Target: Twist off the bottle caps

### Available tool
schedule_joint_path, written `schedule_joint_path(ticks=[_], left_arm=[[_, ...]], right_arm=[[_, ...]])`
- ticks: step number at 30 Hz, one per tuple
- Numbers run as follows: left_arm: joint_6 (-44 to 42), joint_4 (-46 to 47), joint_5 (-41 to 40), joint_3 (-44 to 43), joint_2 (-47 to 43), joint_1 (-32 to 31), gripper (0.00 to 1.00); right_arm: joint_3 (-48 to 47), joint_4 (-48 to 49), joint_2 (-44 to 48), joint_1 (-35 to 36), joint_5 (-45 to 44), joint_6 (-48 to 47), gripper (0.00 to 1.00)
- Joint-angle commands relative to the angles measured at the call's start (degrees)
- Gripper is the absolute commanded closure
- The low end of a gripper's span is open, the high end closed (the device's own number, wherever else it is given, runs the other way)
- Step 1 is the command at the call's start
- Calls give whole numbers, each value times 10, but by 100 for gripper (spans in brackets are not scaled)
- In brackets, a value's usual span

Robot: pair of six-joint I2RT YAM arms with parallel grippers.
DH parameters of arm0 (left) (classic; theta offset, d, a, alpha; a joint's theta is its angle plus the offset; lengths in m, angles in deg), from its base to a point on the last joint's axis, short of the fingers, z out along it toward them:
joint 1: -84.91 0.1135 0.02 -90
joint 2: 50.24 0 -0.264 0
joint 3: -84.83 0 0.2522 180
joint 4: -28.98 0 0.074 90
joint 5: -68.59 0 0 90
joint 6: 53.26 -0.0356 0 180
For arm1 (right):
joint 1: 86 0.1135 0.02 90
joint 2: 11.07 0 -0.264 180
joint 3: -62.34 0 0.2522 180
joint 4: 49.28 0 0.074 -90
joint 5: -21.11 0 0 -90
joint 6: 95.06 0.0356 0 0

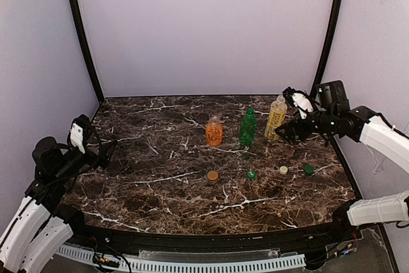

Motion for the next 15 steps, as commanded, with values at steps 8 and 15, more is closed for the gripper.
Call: schedule_joint_path(ticks=[8, 15], left_arm=[[46, -7, -37, 7, -4, 66, 0], [87, -42, -85, -4, 5, 84, 0]], right_arm=[[209, 119, 227, -186, -167, 211, 1], [332, 197, 380, -187, -273, 302, 1]])
